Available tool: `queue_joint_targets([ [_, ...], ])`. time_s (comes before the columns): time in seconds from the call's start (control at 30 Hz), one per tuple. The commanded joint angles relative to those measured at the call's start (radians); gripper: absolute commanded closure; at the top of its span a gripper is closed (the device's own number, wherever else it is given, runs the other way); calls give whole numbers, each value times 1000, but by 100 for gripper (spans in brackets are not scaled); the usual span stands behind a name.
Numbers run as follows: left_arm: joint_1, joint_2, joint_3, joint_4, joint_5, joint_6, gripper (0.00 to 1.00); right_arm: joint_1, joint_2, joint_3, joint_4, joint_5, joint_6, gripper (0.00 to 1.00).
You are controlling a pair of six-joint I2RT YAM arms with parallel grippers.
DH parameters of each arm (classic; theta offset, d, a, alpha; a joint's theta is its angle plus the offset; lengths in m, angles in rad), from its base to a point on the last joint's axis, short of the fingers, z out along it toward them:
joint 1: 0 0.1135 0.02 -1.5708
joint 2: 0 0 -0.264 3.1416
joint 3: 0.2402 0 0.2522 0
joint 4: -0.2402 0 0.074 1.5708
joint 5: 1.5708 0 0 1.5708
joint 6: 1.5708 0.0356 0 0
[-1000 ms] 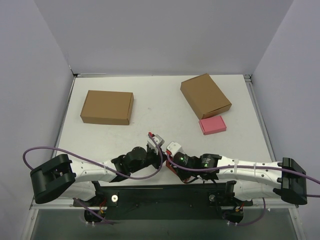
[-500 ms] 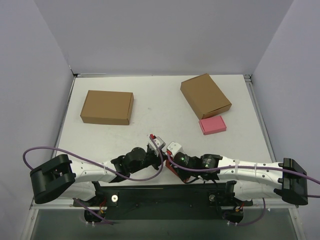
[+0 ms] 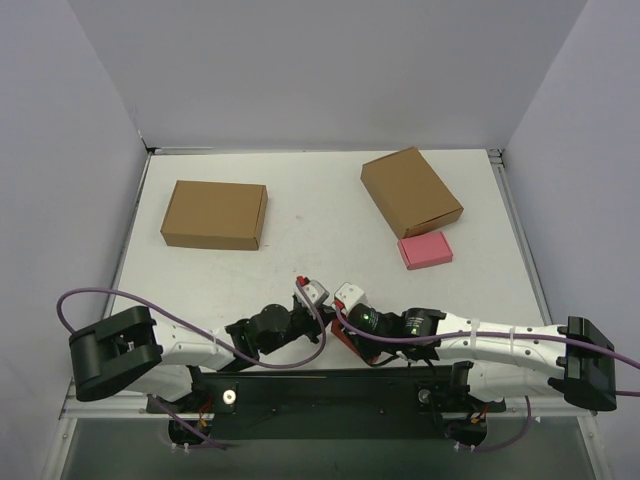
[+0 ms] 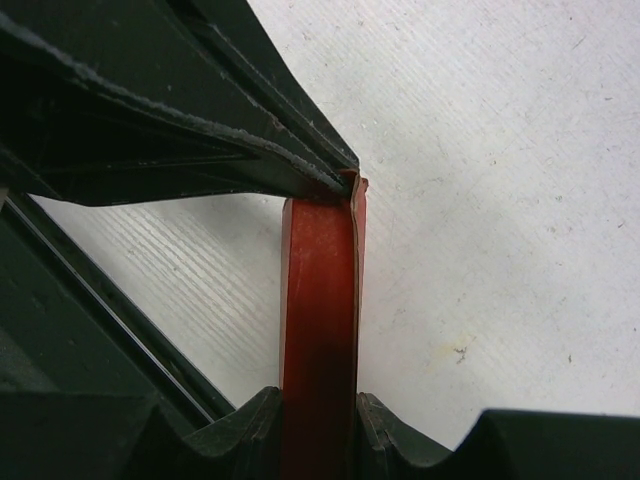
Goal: Fold the paper box
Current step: Close the paper box at the center of the board.
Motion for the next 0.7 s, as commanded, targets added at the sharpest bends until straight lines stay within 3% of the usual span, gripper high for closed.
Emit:
queue_joint_targets([
  [0.0,-59,77,-66,-165,-24,-29,100,-2,-2,22,7,-9,26,80],
  [0.3,-102,131,19,-241,-37,-33,100,17,9,91,-54,172,27,47],
  [0.47,-103,155,59,-301,-37,-35,100,70,5,96,-51,324,17,43],
  [0.67,-103,172,67,-294,-35,-41,100,184,-21,82,-40,471,-2,45],
])
